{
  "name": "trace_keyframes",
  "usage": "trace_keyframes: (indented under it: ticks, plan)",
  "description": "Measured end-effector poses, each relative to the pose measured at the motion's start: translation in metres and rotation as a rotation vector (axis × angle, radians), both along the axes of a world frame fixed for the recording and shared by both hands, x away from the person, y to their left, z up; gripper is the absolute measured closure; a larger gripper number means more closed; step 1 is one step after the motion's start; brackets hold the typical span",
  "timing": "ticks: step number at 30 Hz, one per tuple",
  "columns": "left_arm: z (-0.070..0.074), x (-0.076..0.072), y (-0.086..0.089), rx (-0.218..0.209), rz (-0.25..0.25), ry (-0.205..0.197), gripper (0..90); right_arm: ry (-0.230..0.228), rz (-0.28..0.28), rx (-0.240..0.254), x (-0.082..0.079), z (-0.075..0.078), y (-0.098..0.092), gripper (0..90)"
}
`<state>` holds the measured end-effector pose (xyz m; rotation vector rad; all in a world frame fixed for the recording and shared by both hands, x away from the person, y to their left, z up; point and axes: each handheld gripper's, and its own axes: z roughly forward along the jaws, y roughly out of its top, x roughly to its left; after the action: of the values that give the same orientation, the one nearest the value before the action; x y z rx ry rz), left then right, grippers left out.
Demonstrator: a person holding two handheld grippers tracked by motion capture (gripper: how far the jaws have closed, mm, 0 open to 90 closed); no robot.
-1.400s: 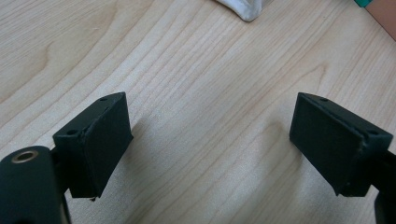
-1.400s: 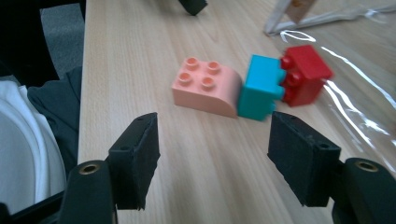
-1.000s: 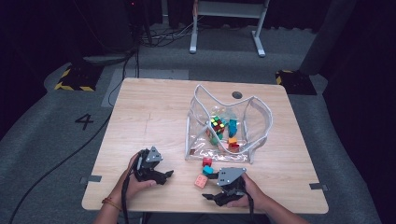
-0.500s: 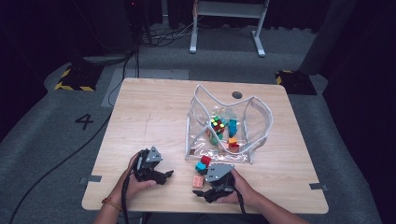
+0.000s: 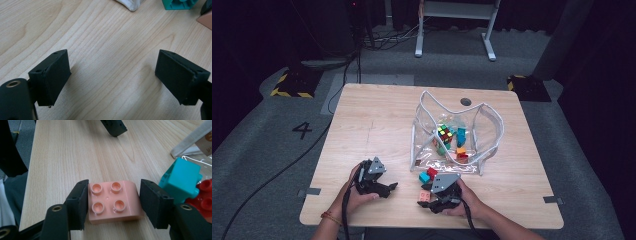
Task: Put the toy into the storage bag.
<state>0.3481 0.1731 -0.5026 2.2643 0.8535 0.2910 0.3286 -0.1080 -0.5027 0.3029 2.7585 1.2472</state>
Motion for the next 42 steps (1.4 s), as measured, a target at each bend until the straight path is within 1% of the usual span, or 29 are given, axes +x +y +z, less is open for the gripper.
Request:
trace_keyframes:
  ticks: [1,2,3,5,7,8,12,14,15,16,17,18,19,21,22,24,25,26,27,29,30,31,34,39,40,42]
  plan:
    - [0.0,0.0,0.0,0.0,0.001,0.0,12.7,-0.008,0.01,-0.002,0.001,0.0,-0.002,43.4]
    - [0.0,0.0,0.0,0.0,0.0,0.0,12.7,-0.007,0.004,0.003,0.001,0.0,-0.004,43.6]
    - [0.0,0.0,0.0,-0.001,-0.001,-0.001,12.8,0.002,-0.016,0.014,-0.001,-0.001,-0.005,43.6]
    - [0.0,0.0,0.0,-0.001,-0.001,-0.001,12.8,-0.009,0.013,0.007,-0.002,0.0,-0.009,43.6]
    - [0.0,0.0,0.0,-0.002,-0.001,-0.001,12.8,-0.012,0.003,0.009,-0.005,0.001,-0.013,43.6]
    - [0.0,0.0,0.0,-0.001,-0.002,0.0,12.8,-0.016,0.019,0.007,-0.005,0.002,-0.017,43.6]
    - [0.0,0.0,0.0,-0.001,-0.002,-0.001,12.8,-0.023,0.005,0.03,-0.006,0.009,-0.03,43.7]
    - [0.0,0.0,0.0,-0.001,-0.003,0.0,12.8,-0.03,-0.012,0.029,-0.005,0.012,-0.039,43.7]
    - [0.0,0.0,0.0,-0.001,-0.003,0.0,12.8,-0.023,-0.028,0.025,-0.004,0.013,-0.045,43.7]
    - [0.0,0.0,0.0,-0.001,-0.003,0.0,12.8,-0.004,-0.05,0.017,-0.004,0.014,-0.05,43.6]
    - [0.0,0.0,0.0,-0.001,-0.002,-0.001,12.8,-0.026,-0.053,0.021,-0.001,0.015,-0.055,43.7]
    - [0.0,0.0,0.0,-0.001,-0.001,-0.001,12.8,-0.037,-0.063,0.031,0.002,0.018,-0.061,43.7]
    - [0.0,0.0,0.0,-0.002,-0.001,-0.001,12.8,-0.008,-0.095,0.024,0.001,0.02,-0.067,43.7]
    - [0.0,0.0,0.0,-0.002,-0.001,-0.001,12.8,-0.027,-0.119,0.034,0.005,0.024,-0.077,43.7]
    - [0.0,0.0,0.0,-0.002,-0.001,-0.001,12.8,-0.028,-0.14,0.033,0.007,0.026,-0.083,43.6]
    - [0.0,0.0,0.0,-0.001,-0.001,-0.001,12.8,-0.018,-0.167,0.046,0.011,0.027,-0.093,43.6]
    - [0.0,0.0,0.0,-0.001,-0.001,-0.001,12.8,-0.043,-0.165,0.044,0.013,0.027,-0.098,43.6]
    - [0.0,0.0,0.0,-0.001,-0.001,-0.001,12.8,-0.046,-0.183,0.036,0.014,0.027,-0.103,43.6]
    - [0.0,0.0,0.0,-0.001,-0.001,-0.001,12.8,-0.03,-0.205,0.025,0.015,0.027,-0.108,43.6]
    - [0.0,0.0,0.0,-0.001,-0.002,-0.001,12.8,-0.022,-0.228,0.02,0.016,0.027,-0.117,43.6]
    - [0.0,0.0,0.0,-0.001,-0.001,-0.001,12.8,-0.048,-0.229,0.026,0.019,0.026,-0.121,43.6]
    - [0.0,0.0,0.0,-0.001,-0.001,-0.001,12.8,-0.034,-0.245,0.021,0.018,0.026,-0.124,43.6]
    - [0.0,0.0,0.0,-0.001,-0.001,-0.001,12.8,-0.057,-0.257,0.034,0.021,0.027,-0.134,43.6]
    - [0.0,0.0,0.0,-0.001,-0.001,-0.001,12.8,-0.053,-0.29,0.04,0.022,0.029,-0.15,43.6]
    - [0.0,0.0,0.0,-0.002,-0.001,-0.001,12.8,-0.058,-0.299,0.046,0.022,0.03,-0.154,43.6]
    - [0.0,0.0,0.0,-0.001,-0.001,-0.001,12.8,-0.057,-0.313,0.037,0.022,0.03,-0.161,43.6]
